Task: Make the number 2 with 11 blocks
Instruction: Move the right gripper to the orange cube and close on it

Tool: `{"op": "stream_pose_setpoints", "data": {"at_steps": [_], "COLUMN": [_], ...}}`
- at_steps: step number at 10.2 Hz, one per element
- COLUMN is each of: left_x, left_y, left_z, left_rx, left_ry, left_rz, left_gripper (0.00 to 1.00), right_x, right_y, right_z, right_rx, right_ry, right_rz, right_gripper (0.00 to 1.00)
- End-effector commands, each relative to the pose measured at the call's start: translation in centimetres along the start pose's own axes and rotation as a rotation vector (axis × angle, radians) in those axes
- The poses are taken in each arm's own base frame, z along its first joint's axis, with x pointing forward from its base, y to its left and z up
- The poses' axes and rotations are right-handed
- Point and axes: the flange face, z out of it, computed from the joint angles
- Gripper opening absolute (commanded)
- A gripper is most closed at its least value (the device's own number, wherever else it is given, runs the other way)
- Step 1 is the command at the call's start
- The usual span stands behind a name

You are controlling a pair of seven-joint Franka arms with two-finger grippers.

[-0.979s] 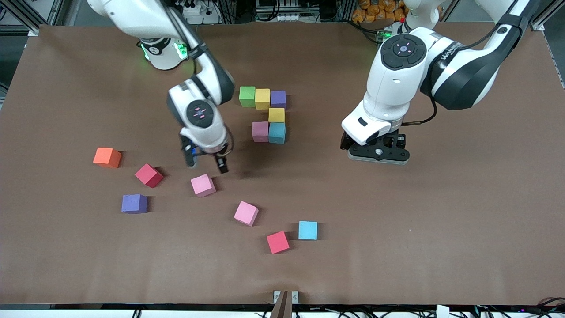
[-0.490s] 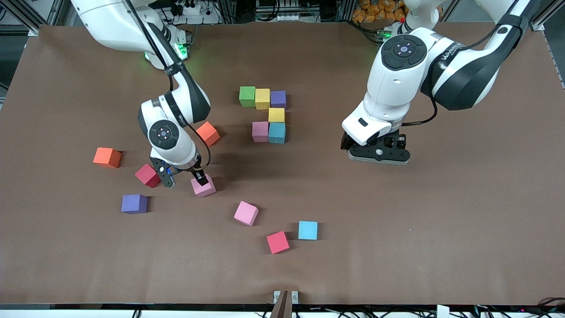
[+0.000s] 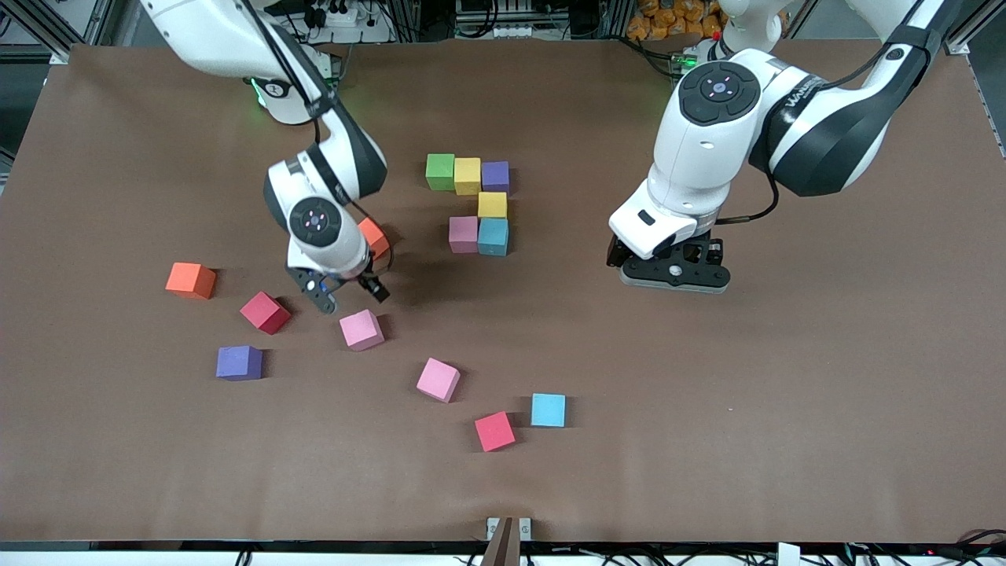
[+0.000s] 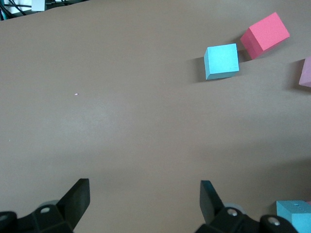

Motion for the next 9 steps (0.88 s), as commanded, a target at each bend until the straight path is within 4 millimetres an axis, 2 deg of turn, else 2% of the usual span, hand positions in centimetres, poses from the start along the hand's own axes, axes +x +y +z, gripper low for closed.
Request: {"op": "stream_pose_setpoints", "data": {"at_steps": [1,4,6,9], "left_x": [-0.4,-0.2,0.0,-0.1], "left_y": [-0.3,-0.5,-0.7,-0.8], "left_z": [-0.5,0.2,0.9,1.1], "left_rx": [-0.001,-0.010,-0.015,-0.013], "left_ry": [-0.011,-0.024,-0.032,-0.044], "left_rz": [0.005,0.009,0.011,0.031], "left_gripper": [1.00,1.00,1.00,1.00], "right_x": [-2.4,-4.7,-4.9,-4.6], "right_y": [4.5,6.7,7.3,7.7], "right_z": [-0.9,0.9,2.3,3.0], "right_rx": [-0.003,0.045,0.090,0.090], "right_ry": [0.012,0.028,0.039,0.038], "right_rz": [-0.083,-0.128,-0.175,-0.205], "right_gripper": [1.00,1.00,1.00,1.00]}}
